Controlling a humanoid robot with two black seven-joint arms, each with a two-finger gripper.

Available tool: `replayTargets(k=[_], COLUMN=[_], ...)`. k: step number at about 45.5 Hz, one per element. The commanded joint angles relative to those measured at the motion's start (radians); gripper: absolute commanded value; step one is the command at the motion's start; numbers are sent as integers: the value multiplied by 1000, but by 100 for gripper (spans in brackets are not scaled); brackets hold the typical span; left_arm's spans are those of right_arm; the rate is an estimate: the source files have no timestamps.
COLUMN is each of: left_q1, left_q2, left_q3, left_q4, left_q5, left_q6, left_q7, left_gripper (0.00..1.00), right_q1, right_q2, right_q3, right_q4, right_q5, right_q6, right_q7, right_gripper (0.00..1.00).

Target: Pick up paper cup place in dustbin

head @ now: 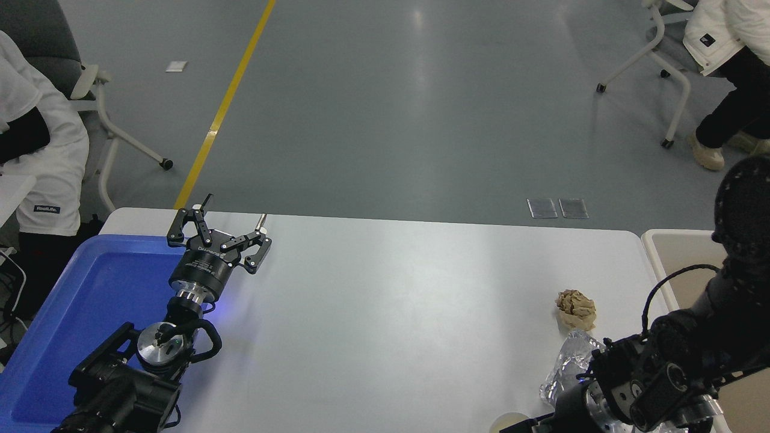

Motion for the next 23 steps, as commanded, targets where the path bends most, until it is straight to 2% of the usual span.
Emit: replayTargets(k=[1,23], left_q1=[0,0], left_q2=[0,0], left_q3=[0,0], left_q4=[0,0], left_q5=[0,0], left_q6=[1,0], left_q7=[0,0], left_gripper=[99,99], right_q1=[-14,24], right_q2=[-1,-14], right_q3=[-48,-52], right_q4=[-7,-2], right_q5=[-46,-65], right_q6=[-51,-51], right_q7=[1,10], right_gripper=[0,0])
